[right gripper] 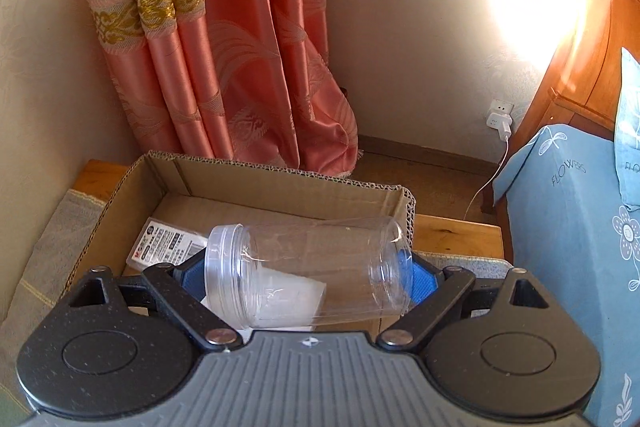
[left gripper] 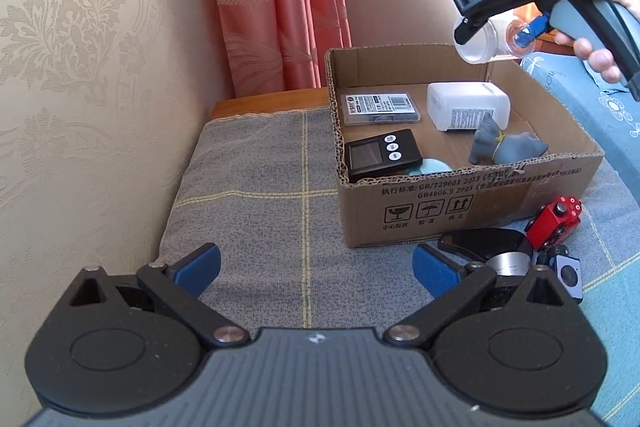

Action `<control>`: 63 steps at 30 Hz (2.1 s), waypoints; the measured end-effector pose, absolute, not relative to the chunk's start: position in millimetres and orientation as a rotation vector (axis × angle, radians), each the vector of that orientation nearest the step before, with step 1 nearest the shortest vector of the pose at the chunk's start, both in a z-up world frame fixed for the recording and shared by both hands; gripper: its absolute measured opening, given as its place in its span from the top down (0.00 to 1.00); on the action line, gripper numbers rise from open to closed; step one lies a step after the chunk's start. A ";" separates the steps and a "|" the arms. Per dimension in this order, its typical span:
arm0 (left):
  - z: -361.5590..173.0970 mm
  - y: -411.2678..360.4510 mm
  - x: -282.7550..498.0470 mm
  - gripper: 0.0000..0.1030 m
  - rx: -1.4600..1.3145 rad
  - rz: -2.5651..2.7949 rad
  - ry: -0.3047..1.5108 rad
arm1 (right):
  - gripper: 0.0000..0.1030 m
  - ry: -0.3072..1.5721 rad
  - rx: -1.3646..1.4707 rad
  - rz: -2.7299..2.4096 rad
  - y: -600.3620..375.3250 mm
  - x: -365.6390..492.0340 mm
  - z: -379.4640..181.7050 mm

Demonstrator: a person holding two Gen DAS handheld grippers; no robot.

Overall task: Organize rigid objects
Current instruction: 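Carry the clear jar into the box and open the right tool, then move left tool toward the gold capsule bottle while right tool approaches the red S.L train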

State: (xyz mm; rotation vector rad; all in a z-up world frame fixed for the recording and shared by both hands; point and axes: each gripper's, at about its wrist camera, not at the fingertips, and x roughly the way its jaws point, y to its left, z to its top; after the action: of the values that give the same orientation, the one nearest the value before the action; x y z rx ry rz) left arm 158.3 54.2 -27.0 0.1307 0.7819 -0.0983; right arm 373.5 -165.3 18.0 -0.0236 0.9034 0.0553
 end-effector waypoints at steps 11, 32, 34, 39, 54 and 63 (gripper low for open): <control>-30.4 58.8 160.7 0.01 0.117 -0.104 0.805 | 0.00 0.892 -0.064 0.039 -168.2 350.4 25.1; -23.8 55.4 116.5 0.01 0.108 -0.090 0.805 | 0.00 0.844 -0.071 0.048 -166.7 199.7 0.1; -24.6 52.4 113.9 0.01 0.110 -0.100 0.807 | 0.00 0.866 -0.051 0.057 -168.1 194.4 -11.9; -26.2 40.6 110.6 0.01 0.145 -0.125 0.810 | 0.00 0.933 0.020 0.075 -171.9 196.3 -35.2; -31.1 23.8 110.2 0.01 0.185 -0.160 0.833 | 0.00 0.991 0.148 -0.006 -209.5 177.5 -68.0; -35.3 12.0 108.7 0.01 0.200 -0.227 0.843 | 0.00 0.988 0.082 -0.084 -229.4 148.5 -84.3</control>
State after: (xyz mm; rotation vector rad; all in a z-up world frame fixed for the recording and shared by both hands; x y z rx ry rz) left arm 108.7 12.0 -35.3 0.2002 0.8430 -0.2273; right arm 148.5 -229.4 -84.3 0.0816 0.9876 -0.0844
